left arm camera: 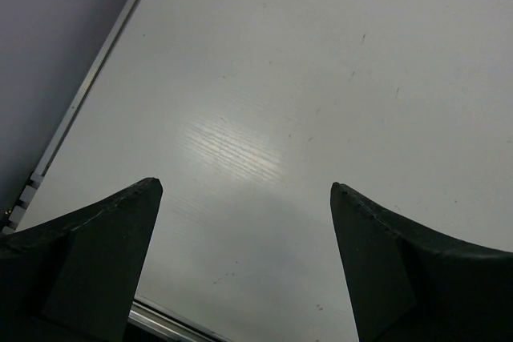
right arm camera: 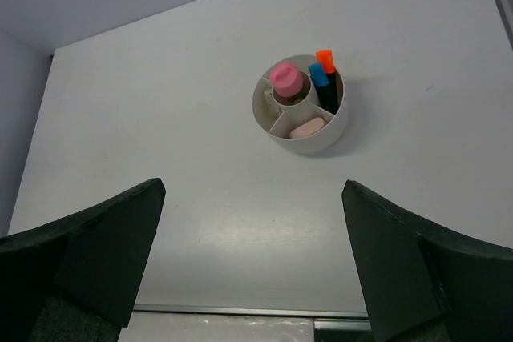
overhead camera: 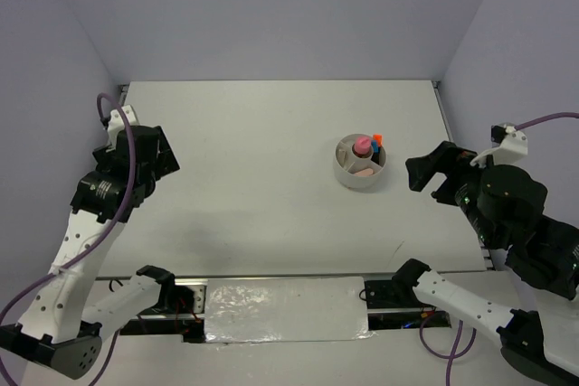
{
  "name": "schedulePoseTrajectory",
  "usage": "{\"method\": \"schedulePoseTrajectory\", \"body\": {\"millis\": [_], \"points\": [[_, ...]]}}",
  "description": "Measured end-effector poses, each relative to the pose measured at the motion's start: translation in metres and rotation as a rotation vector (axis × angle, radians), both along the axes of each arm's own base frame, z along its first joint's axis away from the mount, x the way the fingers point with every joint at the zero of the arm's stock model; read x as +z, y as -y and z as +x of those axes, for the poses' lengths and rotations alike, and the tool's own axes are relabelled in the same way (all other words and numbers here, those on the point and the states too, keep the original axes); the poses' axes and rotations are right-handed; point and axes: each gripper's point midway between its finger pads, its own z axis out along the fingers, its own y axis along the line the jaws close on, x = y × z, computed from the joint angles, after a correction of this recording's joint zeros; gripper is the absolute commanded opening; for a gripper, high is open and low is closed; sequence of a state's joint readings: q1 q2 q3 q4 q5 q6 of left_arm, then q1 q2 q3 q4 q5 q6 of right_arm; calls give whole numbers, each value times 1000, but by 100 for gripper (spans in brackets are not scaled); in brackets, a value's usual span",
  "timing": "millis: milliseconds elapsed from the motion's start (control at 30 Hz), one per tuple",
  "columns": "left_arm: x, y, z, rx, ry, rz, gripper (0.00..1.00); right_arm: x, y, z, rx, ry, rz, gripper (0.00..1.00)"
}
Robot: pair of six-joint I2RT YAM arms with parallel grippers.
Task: Sort the stationery into containers
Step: Reset both arms
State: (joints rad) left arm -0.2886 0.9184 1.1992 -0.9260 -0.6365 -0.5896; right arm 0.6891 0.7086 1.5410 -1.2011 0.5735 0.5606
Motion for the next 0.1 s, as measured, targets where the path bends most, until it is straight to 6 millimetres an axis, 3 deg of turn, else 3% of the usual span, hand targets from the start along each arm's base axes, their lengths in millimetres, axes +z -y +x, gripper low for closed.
{"method": "schedulePoseTrajectory", "body": {"millis": [100], "points": [[0,-3,-1,20,3,5,99,-2,0,0,-4,-5,6,100]]}}
